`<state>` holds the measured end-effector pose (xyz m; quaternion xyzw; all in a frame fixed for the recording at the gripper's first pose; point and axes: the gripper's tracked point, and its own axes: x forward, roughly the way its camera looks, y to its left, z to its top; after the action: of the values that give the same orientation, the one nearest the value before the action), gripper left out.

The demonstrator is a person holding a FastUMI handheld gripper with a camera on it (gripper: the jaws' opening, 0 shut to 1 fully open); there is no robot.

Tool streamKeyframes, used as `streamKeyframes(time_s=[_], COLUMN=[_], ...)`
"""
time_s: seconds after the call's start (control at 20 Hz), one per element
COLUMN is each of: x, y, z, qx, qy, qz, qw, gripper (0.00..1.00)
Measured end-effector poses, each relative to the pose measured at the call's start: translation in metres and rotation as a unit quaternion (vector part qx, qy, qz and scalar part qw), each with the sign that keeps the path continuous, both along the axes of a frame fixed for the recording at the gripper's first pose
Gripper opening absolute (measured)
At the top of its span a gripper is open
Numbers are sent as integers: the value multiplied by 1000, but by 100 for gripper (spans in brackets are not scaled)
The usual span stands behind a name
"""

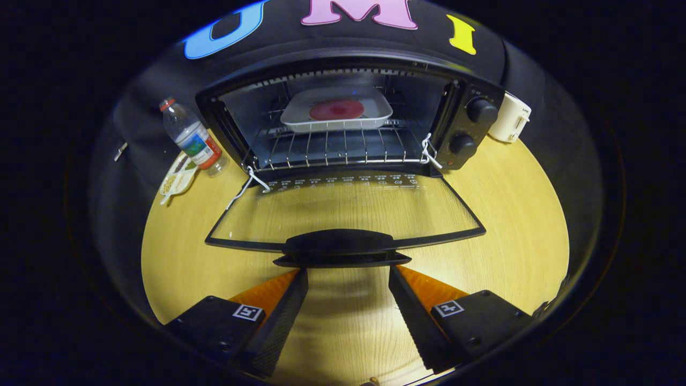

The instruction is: Open the toaster oven, put the food inside, and close the toaster oven door.

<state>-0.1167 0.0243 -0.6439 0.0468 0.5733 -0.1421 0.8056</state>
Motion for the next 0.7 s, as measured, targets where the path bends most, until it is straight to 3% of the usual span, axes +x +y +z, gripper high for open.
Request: streamKeyframes(time_s=[0.45, 0.7], x=[31, 9], y=[1, 9], z=[77, 112], qx=[-15, -16], qy=[-107, -129], qz=[44, 52], qw=[993, 990], gripper=[99, 99])
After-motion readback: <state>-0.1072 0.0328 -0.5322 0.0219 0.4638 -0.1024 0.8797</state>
